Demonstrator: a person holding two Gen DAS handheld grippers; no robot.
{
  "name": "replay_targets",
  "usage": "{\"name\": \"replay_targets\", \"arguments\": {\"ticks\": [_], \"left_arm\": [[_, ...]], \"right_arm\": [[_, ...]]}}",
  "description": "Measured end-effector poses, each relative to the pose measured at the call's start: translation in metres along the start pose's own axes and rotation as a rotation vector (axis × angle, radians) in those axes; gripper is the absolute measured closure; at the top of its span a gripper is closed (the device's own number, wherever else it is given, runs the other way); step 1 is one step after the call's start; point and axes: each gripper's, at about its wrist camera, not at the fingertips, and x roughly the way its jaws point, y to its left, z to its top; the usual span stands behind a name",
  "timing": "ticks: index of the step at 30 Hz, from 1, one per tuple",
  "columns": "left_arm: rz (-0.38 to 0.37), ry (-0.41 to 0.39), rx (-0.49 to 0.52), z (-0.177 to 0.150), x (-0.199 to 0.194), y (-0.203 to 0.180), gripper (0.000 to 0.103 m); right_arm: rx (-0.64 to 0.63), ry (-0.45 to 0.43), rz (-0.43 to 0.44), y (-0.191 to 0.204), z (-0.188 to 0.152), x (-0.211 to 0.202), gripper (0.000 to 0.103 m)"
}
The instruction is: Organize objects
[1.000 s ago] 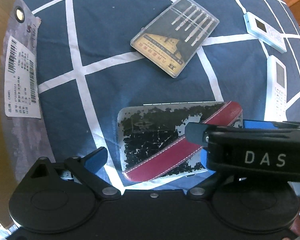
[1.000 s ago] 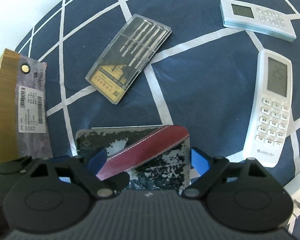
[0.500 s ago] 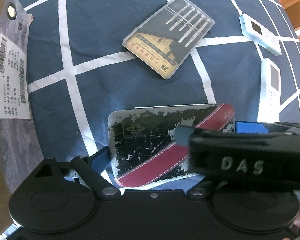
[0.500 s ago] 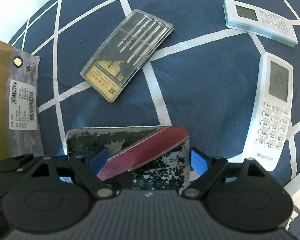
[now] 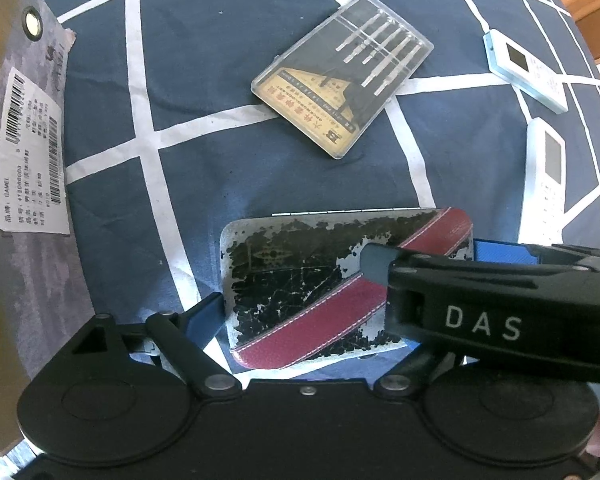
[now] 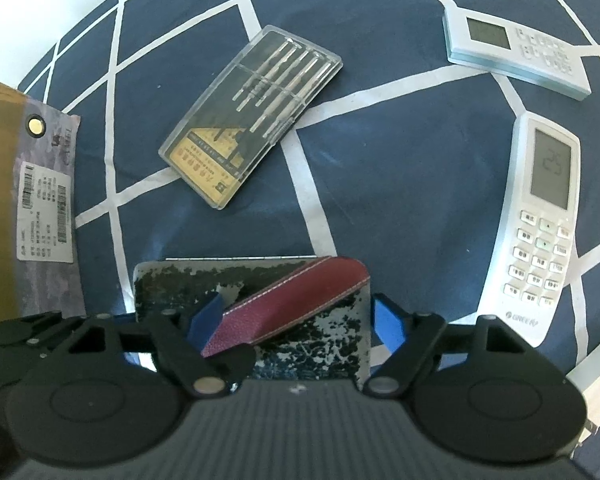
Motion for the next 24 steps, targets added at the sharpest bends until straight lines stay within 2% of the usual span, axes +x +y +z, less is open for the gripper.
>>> {"name": "replay_targets", "arguments": {"ticks": [11, 20, 24], "left_arm": [[0.025, -0.072, 0.018, -0.015, -0.034, -0.001, 0.016], [0.04, -0.156, 0.02, -0.03, -0.068, -0.009, 0.016], [0.051, -0.195, 0.016, -0.042, -0.094, 0.004, 0.016]], "right_arm": [[-0.015, -0.064, 0.019, 0.0, -0.013, -0.026, 0.025], [-0.054, -0.14, 0.035, 0.034, -0.026, -0.062, 0.025], [-0.073, -0.176, 0.047, 0.047, -0.039, -0.085, 0.025]]}}
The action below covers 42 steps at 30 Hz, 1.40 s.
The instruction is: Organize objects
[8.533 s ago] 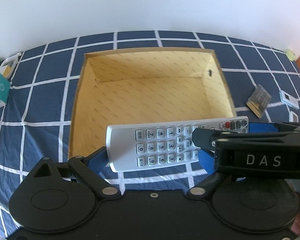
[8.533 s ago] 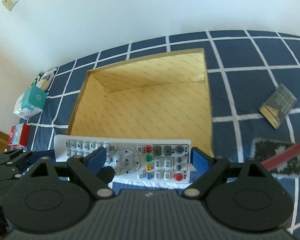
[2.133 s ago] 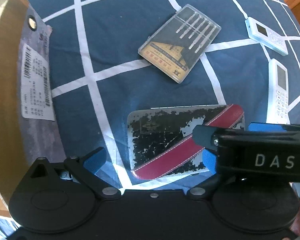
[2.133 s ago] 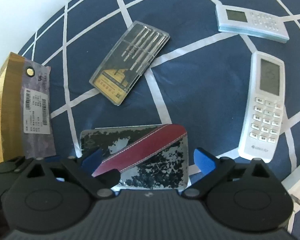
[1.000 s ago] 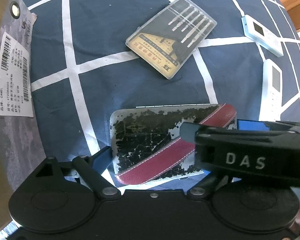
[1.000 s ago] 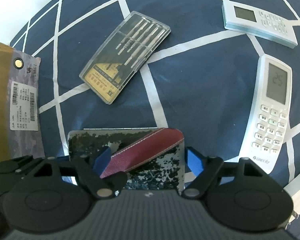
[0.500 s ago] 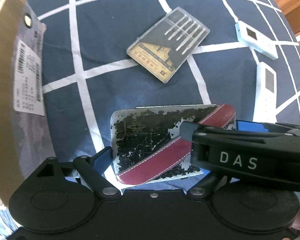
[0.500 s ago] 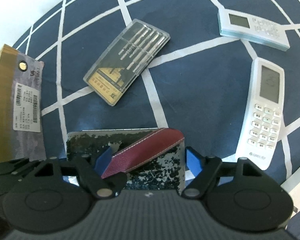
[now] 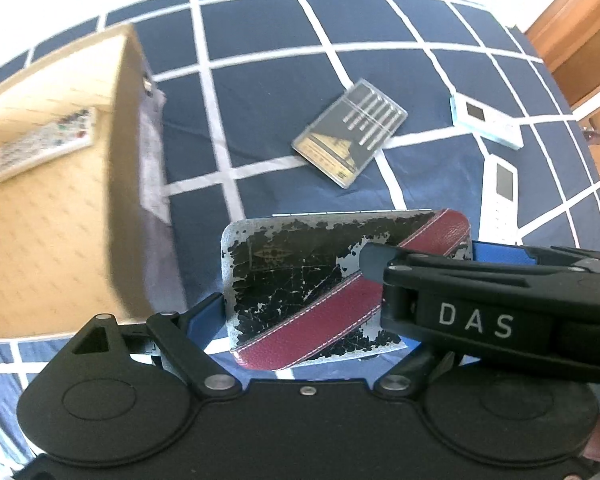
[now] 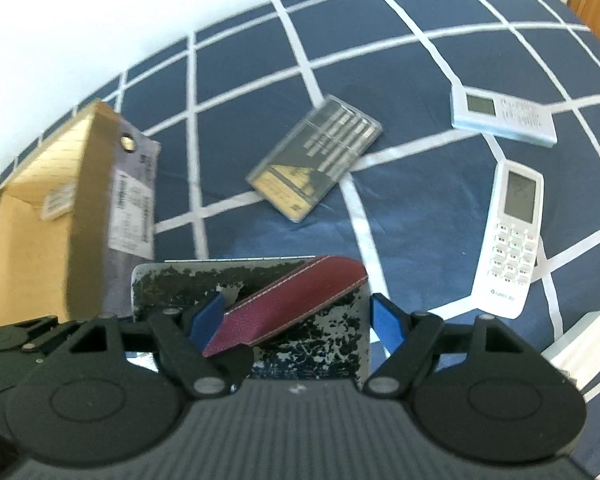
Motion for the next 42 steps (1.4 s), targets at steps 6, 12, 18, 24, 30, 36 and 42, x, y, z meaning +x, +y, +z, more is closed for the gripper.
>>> {"name": "replay_targets", "arguments": {"ticks": [6, 12, 18, 24, 30, 36, 42], "left_arm": [[0.02, -0.042, -0.013, -0.012, -0.031, 0.025, 0.016], [0.03, -0.079, -0.018, -0.025, -0.06, 0.057, 0.016], [0.044, -0.105, -0.021, -0.035, -0.083, 0.096, 0.016], [0.059, -0.124, -0.03, -0.041, -0.1, 0.135, 0.016], [0.07, -0.148, -0.053, -0.039, -0.112, 0.171, 0.016], [0.073, -0.16, -0.085, -0.037, -0.117, 0.201, 0.016], [0.072, -0.164, -0.121, -0.029, -0.117, 0.228, 0.017]], "right_arm": [[-0.027, -0.04, 0.018, 0.036, -0.013, -0.019, 0.025], [-0.046, -0.072, 0.032, 0.078, -0.031, -0.034, 0.025], [-0.057, -0.095, 0.045, 0.123, -0.046, -0.042, 0.025], [-0.068, -0.11, 0.059, 0.168, -0.06, -0.043, 0.025], [-0.089, -0.12, 0.072, 0.21, -0.067, -0.041, 0.025], [-0.117, -0.119, 0.078, 0.244, -0.065, -0.033, 0.025], [-0.145, -0.109, 0.076, 0.272, -0.058, -0.024, 0.025]]}}
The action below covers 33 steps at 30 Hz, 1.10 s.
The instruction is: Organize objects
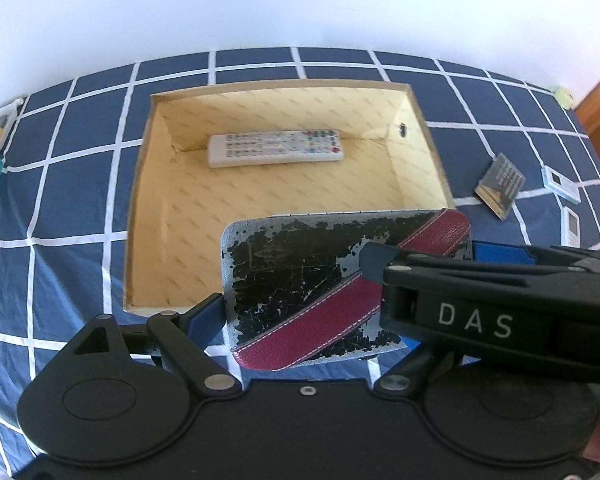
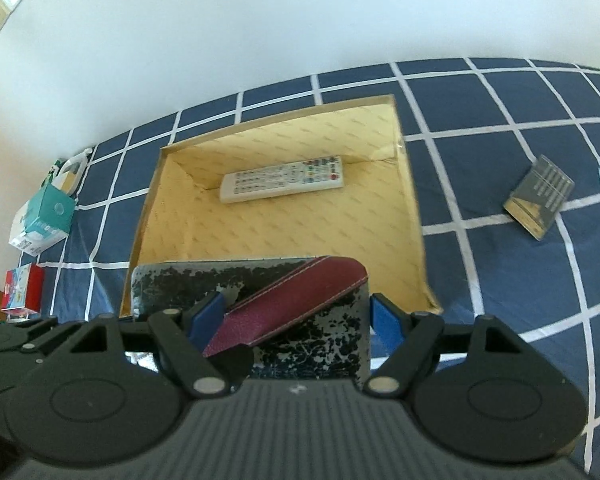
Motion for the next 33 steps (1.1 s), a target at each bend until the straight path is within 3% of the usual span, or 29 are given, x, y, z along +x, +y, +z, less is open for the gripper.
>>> {"name": "replay_targets", "arguments": {"ticks": [13, 33], "left_arm": [[-0.006, 0.037, -0.057, 0.044, 0.042, 0.041, 0.017], [-0.001, 0.183, -0.105, 0.093, 0.159, 0.069, 0.017]], "right_arm": [[-0.047, 0.057, -0.009, 0.022, 0.044, 0.052, 0.025], [0.005, 0.209, -0.011, -0.012, 0.083, 0.178, 0.025]]}}
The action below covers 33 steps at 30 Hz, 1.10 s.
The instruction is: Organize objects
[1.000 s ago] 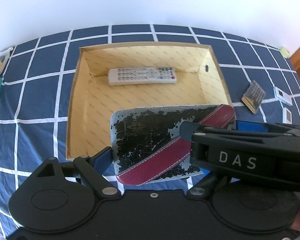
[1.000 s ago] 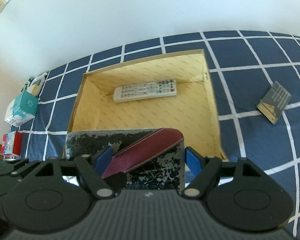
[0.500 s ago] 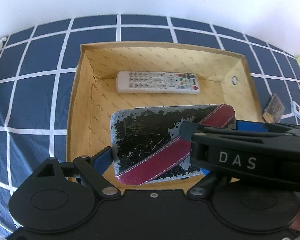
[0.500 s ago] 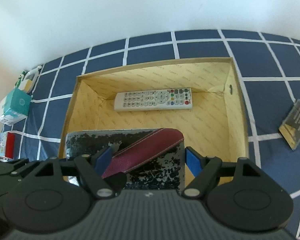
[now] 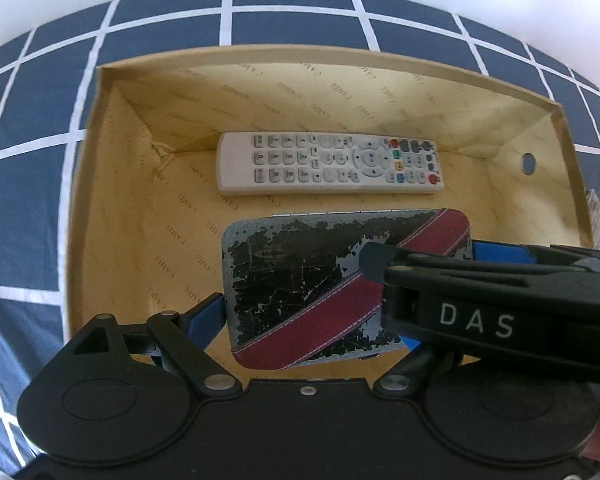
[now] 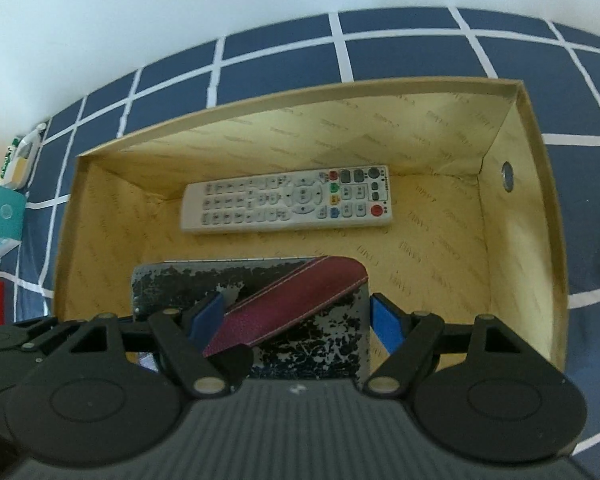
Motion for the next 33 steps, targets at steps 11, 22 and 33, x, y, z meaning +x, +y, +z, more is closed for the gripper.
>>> {"name": "replay_targets", "arguments": {"ticks": [11, 22, 33], "left_arm": [[-0.013, 0.033, -0.005, 0.015, 0.028, 0.004, 0.017], [-0.026, 0.038, -0.028, 0.022, 0.038, 0.01, 0.017], [-0.046, 0.05, -0.066, 0.023, 0.036, 0.016, 0.017]], "right_arm": [[0.03, 0.025, -0.005, -0.012, 0.014, 0.033, 0.025], [0.045, 0.045, -0.016, -0.014, 0.022, 0.046, 0.025], [0.063, 0.056, -0.013, -0.014, 0.03, 0.046, 0.025]]}}
